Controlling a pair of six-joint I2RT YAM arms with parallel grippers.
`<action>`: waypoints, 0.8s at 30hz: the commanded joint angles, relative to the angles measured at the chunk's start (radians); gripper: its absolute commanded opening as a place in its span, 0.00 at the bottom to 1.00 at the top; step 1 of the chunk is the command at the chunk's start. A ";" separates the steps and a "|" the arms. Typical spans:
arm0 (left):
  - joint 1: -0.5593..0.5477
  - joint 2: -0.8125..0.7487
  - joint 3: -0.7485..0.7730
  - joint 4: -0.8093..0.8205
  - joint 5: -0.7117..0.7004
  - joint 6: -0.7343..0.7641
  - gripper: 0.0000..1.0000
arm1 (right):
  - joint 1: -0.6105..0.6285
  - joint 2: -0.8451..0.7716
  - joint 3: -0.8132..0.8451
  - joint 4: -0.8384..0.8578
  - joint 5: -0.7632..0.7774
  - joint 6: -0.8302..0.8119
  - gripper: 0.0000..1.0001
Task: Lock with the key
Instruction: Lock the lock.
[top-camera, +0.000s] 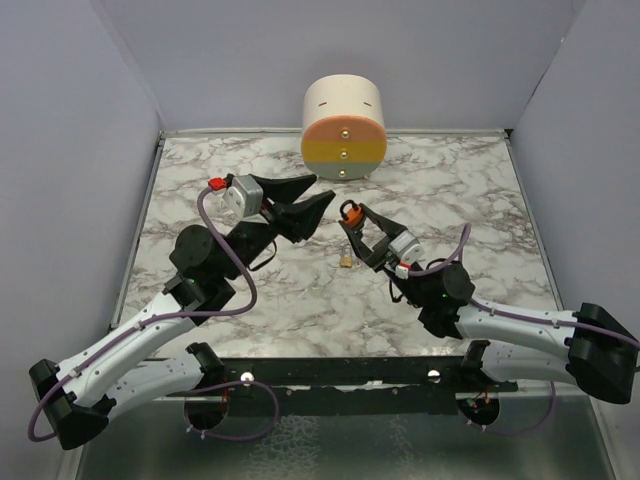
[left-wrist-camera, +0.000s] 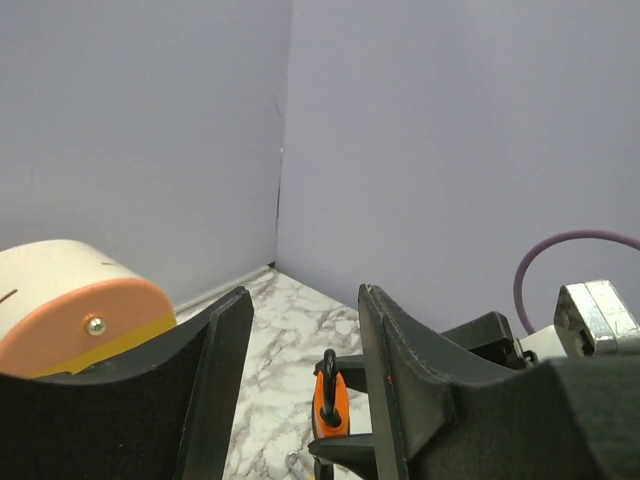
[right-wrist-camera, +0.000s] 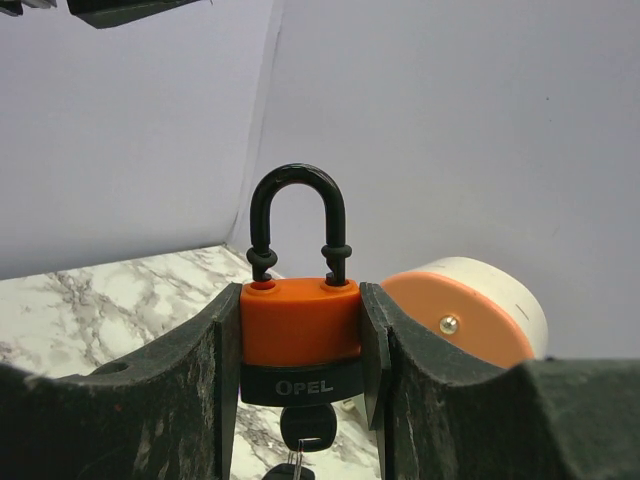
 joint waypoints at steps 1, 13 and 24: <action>0.000 0.024 0.027 -0.092 -0.016 0.059 0.51 | 0.008 -0.002 0.004 0.067 0.027 0.018 0.01; -0.001 0.035 0.005 -0.158 0.002 0.115 0.62 | 0.007 0.017 0.027 0.057 0.035 0.020 0.01; 0.000 0.049 -0.056 -0.094 -0.001 0.167 0.56 | 0.008 -0.005 0.027 0.036 0.033 0.032 0.01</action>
